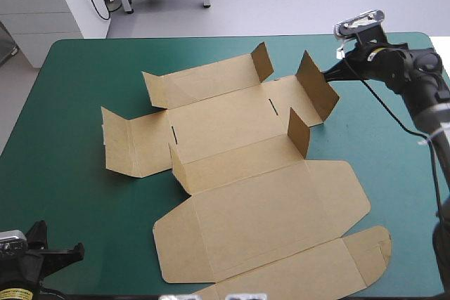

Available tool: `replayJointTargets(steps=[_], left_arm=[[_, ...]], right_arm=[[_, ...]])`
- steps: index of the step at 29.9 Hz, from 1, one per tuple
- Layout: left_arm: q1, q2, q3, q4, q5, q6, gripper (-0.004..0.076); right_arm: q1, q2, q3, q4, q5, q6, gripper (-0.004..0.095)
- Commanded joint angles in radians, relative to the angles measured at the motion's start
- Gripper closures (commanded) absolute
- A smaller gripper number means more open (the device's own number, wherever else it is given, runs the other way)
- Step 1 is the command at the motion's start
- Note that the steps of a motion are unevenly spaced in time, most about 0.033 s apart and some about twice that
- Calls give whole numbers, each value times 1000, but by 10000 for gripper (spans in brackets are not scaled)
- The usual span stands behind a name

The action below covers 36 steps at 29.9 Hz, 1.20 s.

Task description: Fold the box

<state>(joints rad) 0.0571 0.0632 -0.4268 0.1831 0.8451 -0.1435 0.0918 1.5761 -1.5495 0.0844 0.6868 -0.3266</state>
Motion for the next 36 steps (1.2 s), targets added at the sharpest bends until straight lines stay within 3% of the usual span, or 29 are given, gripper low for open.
replayJointTargets(steps=[1, 6, 9, 15, 18, 28, 31, 34, 36], left_arm=[[2, 11, -33, 5, -64, 3, 731], [2, 11, -33, 5, -64, 3, 731], [2, 11, -33, 5, -64, 3, 731], [2, 11, -33, 5, -66, 3, 731], [2, 11, -33, 5, -66, 3, 731], [2, 11, -33, 5, -67, 3, 731], [2, 11, -25, 5, -86, 3, 731], [2, 11, -25, 5, -86, 3, 731], [2, 11, -25, 5, -86, 3, 731]], right_arm=[[-10, 95, -156, 74, 3, -60, 907], [-10, 258, -319, 90, 73, -76, 811], [-10, 323, -384, 91, 118, -70, 702], [-10, 351, -416, 74, 158, -69, 319], [-10, 351, -416, 51, 179, -61, 237], [-10, 425, -416, 1, 315, -70, 241], [-10, 453, -416, 13, 351, -93, 290], [-10, 471, -416, 17, 389, -135, 460], [-9, 475, -416, 17, 393, -158, 664]])
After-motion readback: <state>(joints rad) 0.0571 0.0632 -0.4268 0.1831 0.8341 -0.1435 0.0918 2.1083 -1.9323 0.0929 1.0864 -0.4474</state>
